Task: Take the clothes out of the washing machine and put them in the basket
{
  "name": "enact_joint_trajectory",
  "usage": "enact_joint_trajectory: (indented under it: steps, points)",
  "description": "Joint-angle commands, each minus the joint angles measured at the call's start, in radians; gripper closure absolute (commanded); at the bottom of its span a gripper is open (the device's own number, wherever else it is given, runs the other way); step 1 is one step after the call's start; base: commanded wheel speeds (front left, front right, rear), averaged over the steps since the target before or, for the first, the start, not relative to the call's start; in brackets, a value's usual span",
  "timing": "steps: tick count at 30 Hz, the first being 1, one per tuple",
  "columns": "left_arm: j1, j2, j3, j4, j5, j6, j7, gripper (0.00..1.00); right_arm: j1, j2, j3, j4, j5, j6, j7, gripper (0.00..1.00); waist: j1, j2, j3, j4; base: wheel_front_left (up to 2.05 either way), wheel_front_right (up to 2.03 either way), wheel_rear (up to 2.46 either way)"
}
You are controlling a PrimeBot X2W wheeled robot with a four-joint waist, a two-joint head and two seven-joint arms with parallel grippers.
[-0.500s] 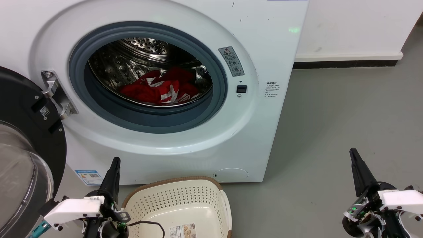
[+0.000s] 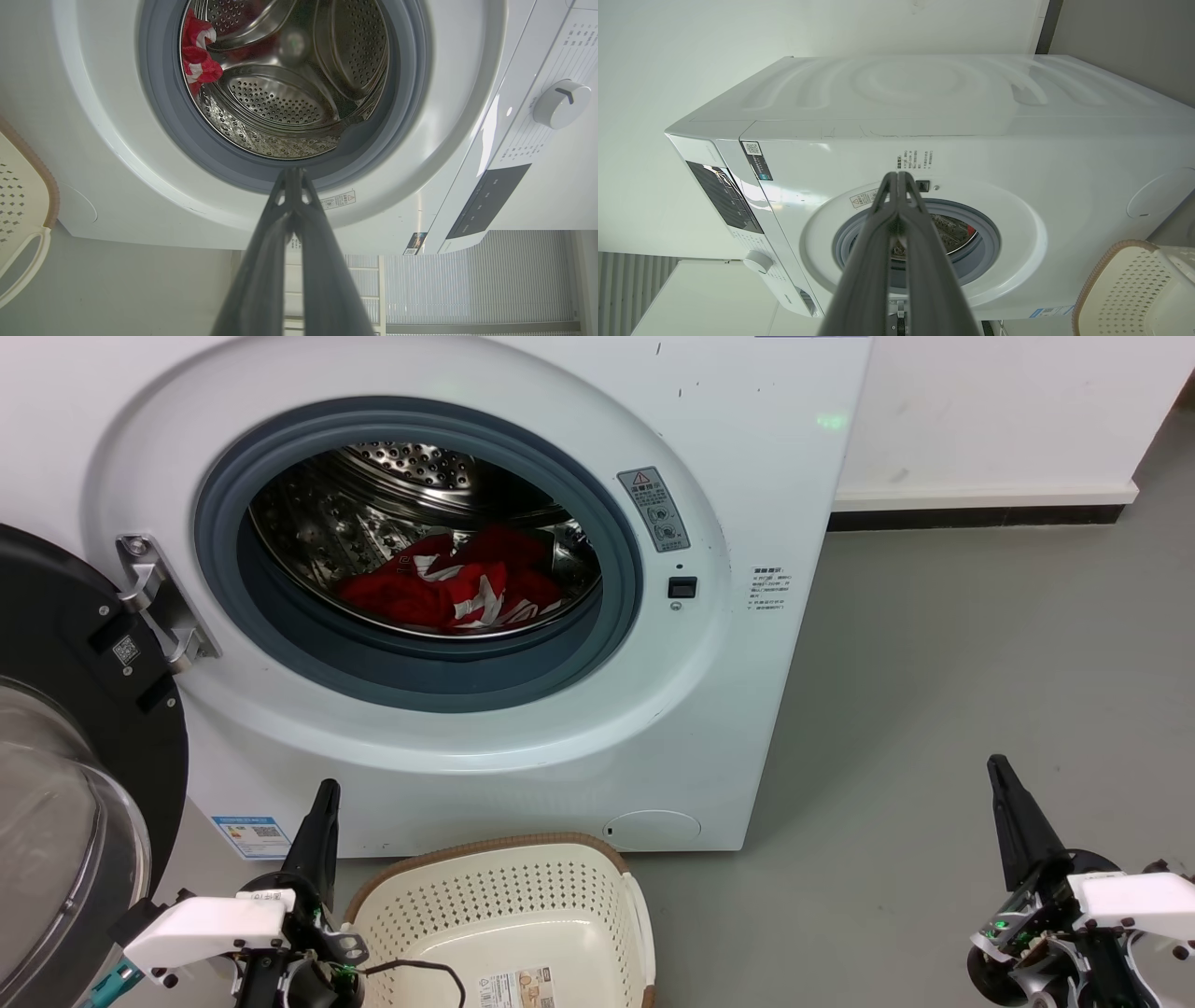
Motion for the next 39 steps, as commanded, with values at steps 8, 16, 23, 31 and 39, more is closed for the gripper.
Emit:
enact_joint_trajectory:
  steps: [8, 16, 23, 31, 39]
  points:
    - [-0.009, -0.001, 0.001, -0.001, 0.0, -0.004, 0.001, 1.0, -0.013, 0.003, 0.001, 0.001, -0.004, 0.0, -0.001, 1.0, 0.0, 0.0, 0.0, 0.0, 0.0, 0.0, 0.0]
    - [0.007, -0.001, -0.013, 0.008, 0.004, 0.0, -0.012, 0.0, 0.013, 0.0, 0.008, 0.004, -0.003, 0.0, -0.014, 0.0, 0.0, 0.0, 0.0, 0.0, 0.0, 0.0, 0.0]
    - [0.012, 0.0, -0.037, -0.021, 0.018, 0.0, -0.049, 0.0, 0.028, 0.001, 0.018, -0.027, -0.031, 0.0, -0.05, 0.0, 0.0, 0.0, 0.001, 0.001, 0.0, 0.0, 0.0]
    - [0.017, 0.007, -0.047, -0.073, 0.12, 0.0, -0.087, 0.0, 0.037, 0.001, 0.025, -0.068, -0.171, 0.0, -0.087, 0.0, 0.0, 0.0, 0.0, 0.004, 0.0, 0.0, 0.0]
    - [0.019, 0.003, -0.035, -0.134, 0.314, 0.0, -0.121, 0.0, 0.04, 0.001, 0.04, -0.129, -0.412, 0.0, -0.121, 0.0, 0.0, 0.0, 0.001, 0.003, 0.0, 0.0, 0.0]
